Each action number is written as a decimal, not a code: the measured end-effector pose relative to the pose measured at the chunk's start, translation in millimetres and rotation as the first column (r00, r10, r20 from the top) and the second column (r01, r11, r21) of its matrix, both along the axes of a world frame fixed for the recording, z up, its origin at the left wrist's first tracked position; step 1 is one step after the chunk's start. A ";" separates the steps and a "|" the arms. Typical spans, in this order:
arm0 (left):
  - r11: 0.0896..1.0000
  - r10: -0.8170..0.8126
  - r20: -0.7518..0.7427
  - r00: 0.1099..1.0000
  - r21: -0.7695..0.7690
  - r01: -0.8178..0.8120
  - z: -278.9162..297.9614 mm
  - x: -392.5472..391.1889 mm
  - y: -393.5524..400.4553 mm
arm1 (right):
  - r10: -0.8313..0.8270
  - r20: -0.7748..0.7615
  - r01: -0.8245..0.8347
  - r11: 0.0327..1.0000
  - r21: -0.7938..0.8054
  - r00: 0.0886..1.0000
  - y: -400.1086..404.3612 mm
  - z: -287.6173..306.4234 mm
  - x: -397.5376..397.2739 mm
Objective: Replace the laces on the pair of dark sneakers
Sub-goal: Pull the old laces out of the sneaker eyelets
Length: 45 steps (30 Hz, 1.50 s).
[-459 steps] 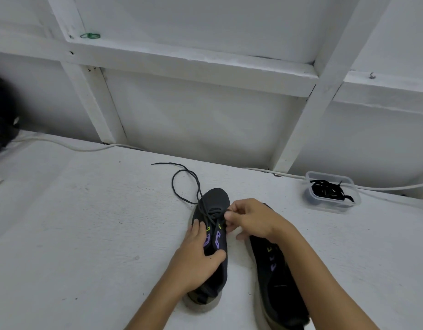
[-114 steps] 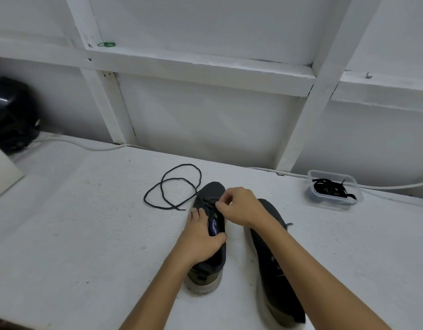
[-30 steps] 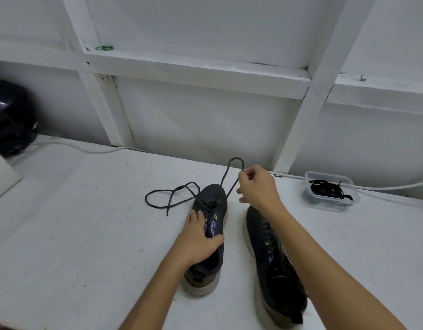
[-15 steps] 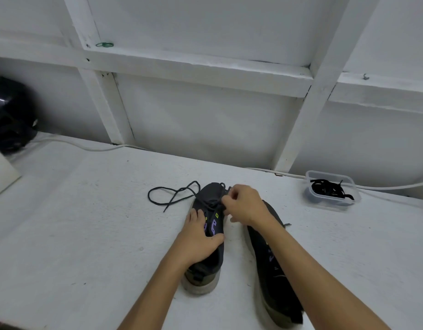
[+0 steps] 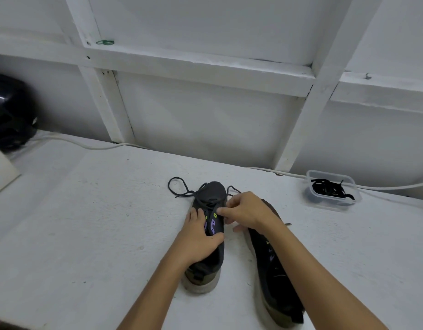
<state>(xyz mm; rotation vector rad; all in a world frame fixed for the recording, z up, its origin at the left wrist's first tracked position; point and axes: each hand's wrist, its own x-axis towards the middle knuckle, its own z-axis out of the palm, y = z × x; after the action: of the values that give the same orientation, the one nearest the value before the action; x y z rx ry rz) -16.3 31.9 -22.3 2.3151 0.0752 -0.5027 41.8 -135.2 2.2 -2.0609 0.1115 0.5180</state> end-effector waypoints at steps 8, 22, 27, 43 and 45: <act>1.000 -0.009 0.001 1.000 -0.005 0.009 1.5 -1.1 -0.5 | -0.264 0.136 0.254 0.963 0.088 0.955 -10.3 9.2 16.3; 1.000 -0.006 0.036 0.999 -0.028 0.007 1.5 0.0 0.4 | -0.050 0.050 0.053 0.997 -0.059 0.998 4.8 1.6 4.7; 1.000 -0.004 0.027 1.000 -0.020 0.005 -0.8 0.4 0.3 | -0.027 0.002 0.027 0.999 -0.029 1.000 3.2 7.8 4.9; 1.000 0.003 -0.004 1.000 -0.004 -0.003 -2.9 0.1 -1.2 | -0.386 0.154 0.370 0.921 0.123 0.910 -2.0 15.5 16.0; 1.000 0.012 -0.001 1.000 -0.010 -0.012 -3.7 -0.1 -1.5 | -0.415 0.152 0.403 0.910 0.099 0.897 -7.2 14.2 15.4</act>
<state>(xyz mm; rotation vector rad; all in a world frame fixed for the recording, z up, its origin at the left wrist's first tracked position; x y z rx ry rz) -16.4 30.4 -26.0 2.3033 0.0867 -0.4976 57.2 -142.4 16.3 -1.9345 0.4127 0.0822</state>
